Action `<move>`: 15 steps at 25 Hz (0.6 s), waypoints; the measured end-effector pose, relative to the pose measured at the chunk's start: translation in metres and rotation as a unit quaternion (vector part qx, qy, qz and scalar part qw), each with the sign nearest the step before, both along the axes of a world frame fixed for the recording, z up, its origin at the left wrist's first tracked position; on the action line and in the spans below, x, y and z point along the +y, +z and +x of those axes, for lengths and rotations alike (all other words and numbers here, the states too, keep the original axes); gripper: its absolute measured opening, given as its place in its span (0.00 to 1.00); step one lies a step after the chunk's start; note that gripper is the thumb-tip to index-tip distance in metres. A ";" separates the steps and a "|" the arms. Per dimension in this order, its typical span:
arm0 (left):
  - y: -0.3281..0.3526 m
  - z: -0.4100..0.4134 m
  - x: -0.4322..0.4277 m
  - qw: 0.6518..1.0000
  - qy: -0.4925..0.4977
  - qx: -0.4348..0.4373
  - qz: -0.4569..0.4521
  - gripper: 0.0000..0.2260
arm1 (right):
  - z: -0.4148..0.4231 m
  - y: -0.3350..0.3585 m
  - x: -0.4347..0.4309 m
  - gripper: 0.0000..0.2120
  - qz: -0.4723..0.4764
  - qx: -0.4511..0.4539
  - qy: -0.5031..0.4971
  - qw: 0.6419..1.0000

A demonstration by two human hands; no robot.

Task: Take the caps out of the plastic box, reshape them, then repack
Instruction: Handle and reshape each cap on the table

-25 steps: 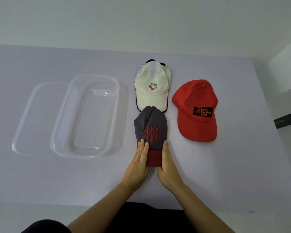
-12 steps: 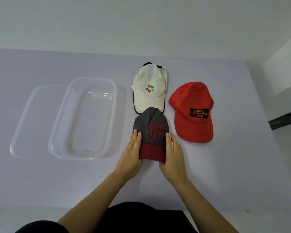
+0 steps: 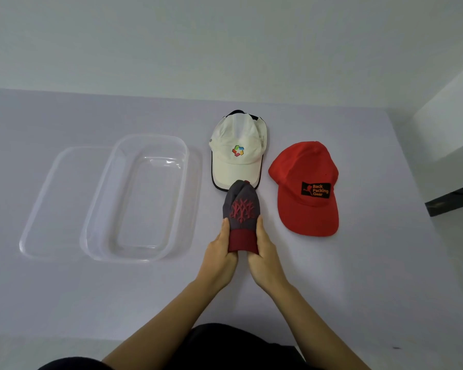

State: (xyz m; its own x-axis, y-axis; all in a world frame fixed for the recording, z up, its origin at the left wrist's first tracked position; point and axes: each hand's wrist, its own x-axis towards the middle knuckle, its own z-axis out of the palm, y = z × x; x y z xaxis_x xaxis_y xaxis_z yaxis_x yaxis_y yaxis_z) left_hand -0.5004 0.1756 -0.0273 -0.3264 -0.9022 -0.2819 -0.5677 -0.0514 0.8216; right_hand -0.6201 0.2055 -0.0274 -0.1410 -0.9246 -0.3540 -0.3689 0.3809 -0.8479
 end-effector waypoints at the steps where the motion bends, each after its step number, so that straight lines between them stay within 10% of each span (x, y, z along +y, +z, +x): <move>1: -0.001 0.000 0.001 1.000 0.006 0.007 0.003 0.28 | 0.000 -0.002 0.001 0.37 0.004 -0.016 -0.003 1.000; 7: -0.005 0.003 0.006 1.000 -0.006 0.011 0.029 0.28 | -0.005 -0.003 0.006 0.37 0.005 -0.038 0.050 0.998; 15: -0.038 0.041 0.024 0.981 -0.164 -0.101 -0.030 0.39 | -0.006 -0.032 0.038 0.47 -0.015 0.170 0.193 0.966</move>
State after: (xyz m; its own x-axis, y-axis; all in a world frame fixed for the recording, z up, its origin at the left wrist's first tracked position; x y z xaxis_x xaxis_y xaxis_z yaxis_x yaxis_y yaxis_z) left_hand -0.4592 0.1997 -0.0657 -0.5450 -0.7747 -0.3207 -0.6973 0.2063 0.6865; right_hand -0.6258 0.2434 -0.0592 0.1125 -0.9406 -0.3204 -0.7377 0.1370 -0.6611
